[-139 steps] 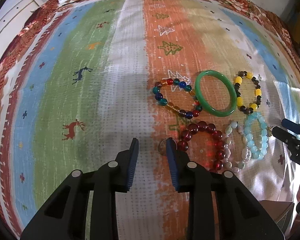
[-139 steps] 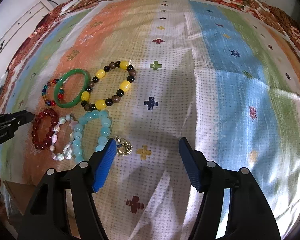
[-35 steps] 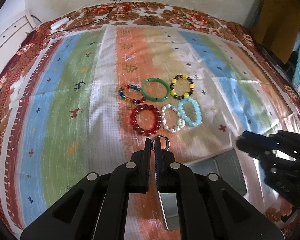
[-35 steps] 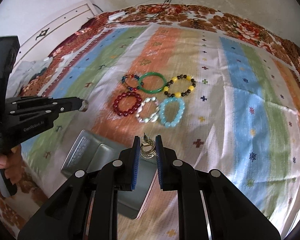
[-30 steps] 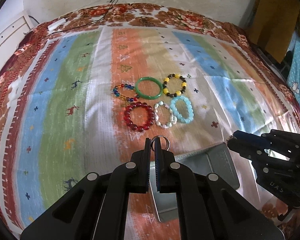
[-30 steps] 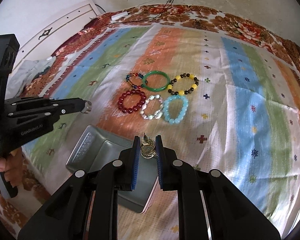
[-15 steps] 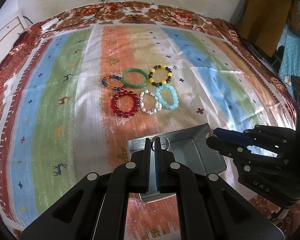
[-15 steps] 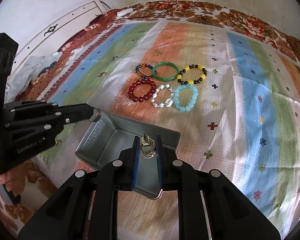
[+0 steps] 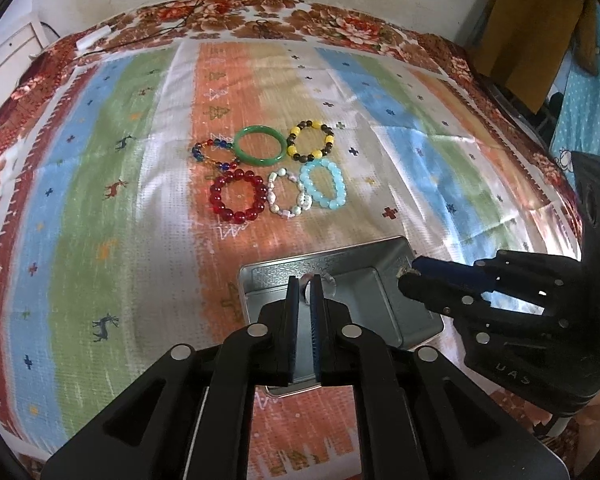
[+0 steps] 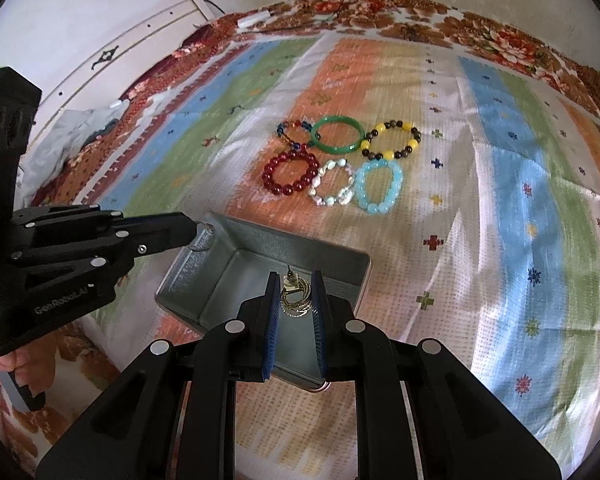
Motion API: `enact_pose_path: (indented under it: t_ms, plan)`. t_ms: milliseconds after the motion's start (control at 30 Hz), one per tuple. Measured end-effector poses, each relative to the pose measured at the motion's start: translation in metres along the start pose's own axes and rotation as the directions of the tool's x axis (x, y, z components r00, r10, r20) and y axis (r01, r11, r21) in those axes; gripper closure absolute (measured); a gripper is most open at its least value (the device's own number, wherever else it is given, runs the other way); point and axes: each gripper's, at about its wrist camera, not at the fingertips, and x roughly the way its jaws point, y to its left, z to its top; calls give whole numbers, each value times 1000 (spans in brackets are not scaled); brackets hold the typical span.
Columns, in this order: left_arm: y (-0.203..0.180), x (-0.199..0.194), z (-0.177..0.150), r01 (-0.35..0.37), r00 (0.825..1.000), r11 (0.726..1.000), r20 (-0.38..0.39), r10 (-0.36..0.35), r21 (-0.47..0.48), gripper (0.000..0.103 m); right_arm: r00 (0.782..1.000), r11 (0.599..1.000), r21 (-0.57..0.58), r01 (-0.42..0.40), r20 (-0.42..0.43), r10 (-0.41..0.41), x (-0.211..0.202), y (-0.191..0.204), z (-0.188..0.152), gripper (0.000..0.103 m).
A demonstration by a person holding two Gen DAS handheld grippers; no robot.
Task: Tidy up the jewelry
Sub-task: 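Open both grippers to drop the ring and charm into the tin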
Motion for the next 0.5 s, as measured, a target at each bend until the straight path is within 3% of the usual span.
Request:
enact_pose_path:
  t_ms: [33, 167, 500]
  plan:
    - [2, 0, 1, -7, 1000, 1000, 2, 7, -3, 86, 1000, 1000, 4, 6, 0, -6, 0, -1, 0, 86]
    - [8, -3, 3, -16, 1000, 999, 17, 17, -30, 82, 1000, 1000, 13, 25, 4, -25, 0, -4, 1, 64]
    - [22, -8, 8, -68, 996, 995, 44, 71, -67, 63, 998, 998, 35, 49, 31, -50, -3, -15, 4, 59]
